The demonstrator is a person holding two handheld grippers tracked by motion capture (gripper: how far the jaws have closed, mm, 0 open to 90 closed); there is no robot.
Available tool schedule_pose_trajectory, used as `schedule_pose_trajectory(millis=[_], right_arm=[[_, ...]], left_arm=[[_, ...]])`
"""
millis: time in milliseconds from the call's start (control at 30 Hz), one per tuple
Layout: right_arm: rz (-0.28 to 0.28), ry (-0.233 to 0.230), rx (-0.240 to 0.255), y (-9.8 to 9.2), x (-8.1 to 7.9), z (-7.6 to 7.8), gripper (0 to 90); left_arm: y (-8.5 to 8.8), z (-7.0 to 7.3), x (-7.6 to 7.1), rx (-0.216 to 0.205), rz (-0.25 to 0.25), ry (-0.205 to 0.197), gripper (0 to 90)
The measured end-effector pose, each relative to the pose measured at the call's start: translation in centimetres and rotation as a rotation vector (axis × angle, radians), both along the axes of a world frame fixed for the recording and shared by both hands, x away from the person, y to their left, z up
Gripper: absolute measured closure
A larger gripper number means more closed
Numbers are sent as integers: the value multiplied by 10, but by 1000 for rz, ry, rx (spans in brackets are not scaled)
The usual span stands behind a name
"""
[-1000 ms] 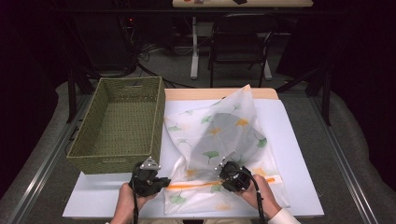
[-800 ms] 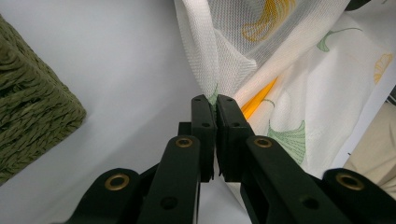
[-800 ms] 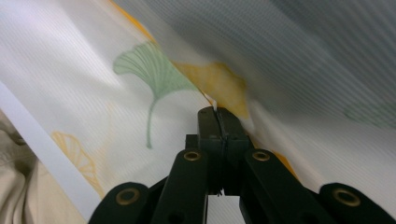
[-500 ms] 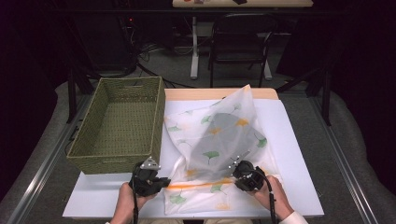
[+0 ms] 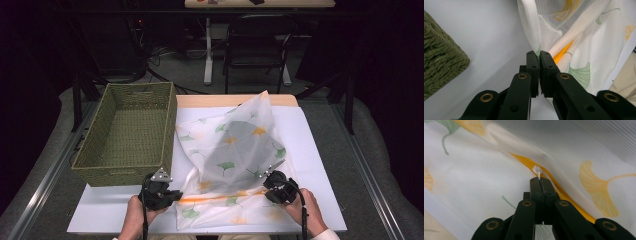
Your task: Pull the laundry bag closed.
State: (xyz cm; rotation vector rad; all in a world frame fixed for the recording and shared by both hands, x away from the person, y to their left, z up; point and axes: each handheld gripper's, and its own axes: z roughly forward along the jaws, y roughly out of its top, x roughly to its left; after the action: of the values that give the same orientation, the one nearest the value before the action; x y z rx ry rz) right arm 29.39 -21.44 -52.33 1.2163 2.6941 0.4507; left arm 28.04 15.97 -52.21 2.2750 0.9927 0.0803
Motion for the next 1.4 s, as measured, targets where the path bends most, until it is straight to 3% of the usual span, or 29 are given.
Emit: schedule_pose_trajectory(millis=[633, 767, 800, 967, 1200, 1267, 1400], right_arm=[[-169, -5, -20, -68, -7, -3, 900], [-191, -17, -32, -74, -6, -3, 900], [-188, -21, -54, -76, -6, -3, 900], [-209, -41, -57, -80, -5, -3, 900], [-208, -36, -36, -84, -4, -4, 900], [-219, -30, -7, -86, -3, -5, 896], [-222, -25, 21, -91, -3, -5, 839]], left_arm=[[1, -1, 2, 12, -8, 1, 870], [1, -1, 2, 14, -5, 3, 871], [1, -1, 2, 15, -5, 2, 871], [0, -1, 2, 17, -9, 2, 871], [0, -1, 2, 8, -9, 11, 869], [0, -1, 2, 6, -12, 11, 867], [0, 0, 1, 17, -11, 1, 840]])
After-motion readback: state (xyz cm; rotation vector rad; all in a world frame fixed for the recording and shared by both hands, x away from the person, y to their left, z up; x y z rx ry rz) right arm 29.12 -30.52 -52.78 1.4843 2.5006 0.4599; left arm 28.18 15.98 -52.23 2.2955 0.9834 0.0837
